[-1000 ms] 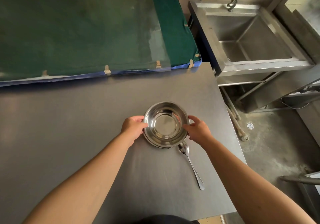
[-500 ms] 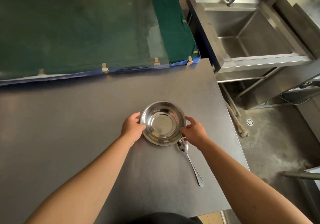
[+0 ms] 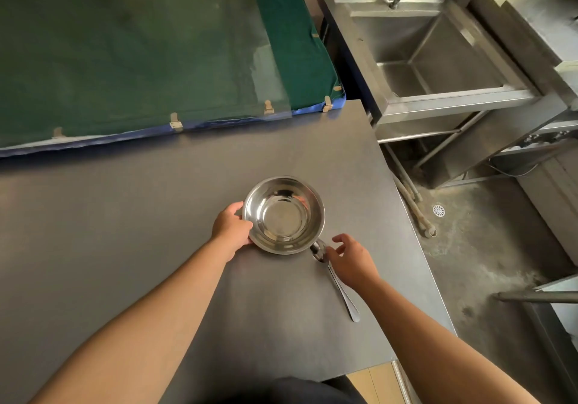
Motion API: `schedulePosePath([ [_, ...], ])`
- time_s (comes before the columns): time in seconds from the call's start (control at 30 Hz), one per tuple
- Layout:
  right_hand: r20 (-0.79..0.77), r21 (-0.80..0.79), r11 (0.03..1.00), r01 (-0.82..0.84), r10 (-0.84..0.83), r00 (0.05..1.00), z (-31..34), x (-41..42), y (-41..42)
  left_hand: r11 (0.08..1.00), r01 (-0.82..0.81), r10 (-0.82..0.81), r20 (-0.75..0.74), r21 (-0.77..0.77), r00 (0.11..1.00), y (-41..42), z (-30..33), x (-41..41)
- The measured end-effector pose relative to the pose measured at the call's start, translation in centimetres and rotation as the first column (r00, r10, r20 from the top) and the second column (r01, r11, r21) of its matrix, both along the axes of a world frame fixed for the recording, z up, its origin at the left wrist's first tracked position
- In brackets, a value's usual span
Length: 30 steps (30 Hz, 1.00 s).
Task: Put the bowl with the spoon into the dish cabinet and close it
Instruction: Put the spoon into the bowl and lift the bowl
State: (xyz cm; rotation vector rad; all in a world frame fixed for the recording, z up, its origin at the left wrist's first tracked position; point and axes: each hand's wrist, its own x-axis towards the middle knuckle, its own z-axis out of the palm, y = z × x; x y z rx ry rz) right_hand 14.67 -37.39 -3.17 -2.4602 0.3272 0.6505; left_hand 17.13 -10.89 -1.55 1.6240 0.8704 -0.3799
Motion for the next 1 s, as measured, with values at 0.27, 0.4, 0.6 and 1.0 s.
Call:
schedulePosePath([
  [0.27, -0.04, -0.093, 0.995, -0.03, 0.026, 0.999, -0.7, -3.0, -0.7, 0.999, -0.027, 0.027, -0.003, -0.03, 1.0, 0.3, -0.1, -1.8],
  [0.4, -0.041, -0.149, 0.988, -0.045, 0.04, 0.998, -0.8, -3.8, -0.5, 0.997, -0.049, 0.049, -0.008, -0.051, 0.999, 1.0, -0.3, -3.2],
  [0.6, -0.032, -0.176, 0.984, -0.028, 0.022, 0.999, -1.0, -4.9, -0.2, 0.998, -0.034, 0.033, -0.014, -0.051, 0.999, 1.9, -0.4, -5.8],
  [1.0, -0.055, -0.123, 0.989, 0.084, -0.091, 0.994, 0.1, -4.7, 1.0, 0.997, -0.008, 0.008, -0.002, -0.071, 1.0, 2.9, -0.1, -8.8],
])
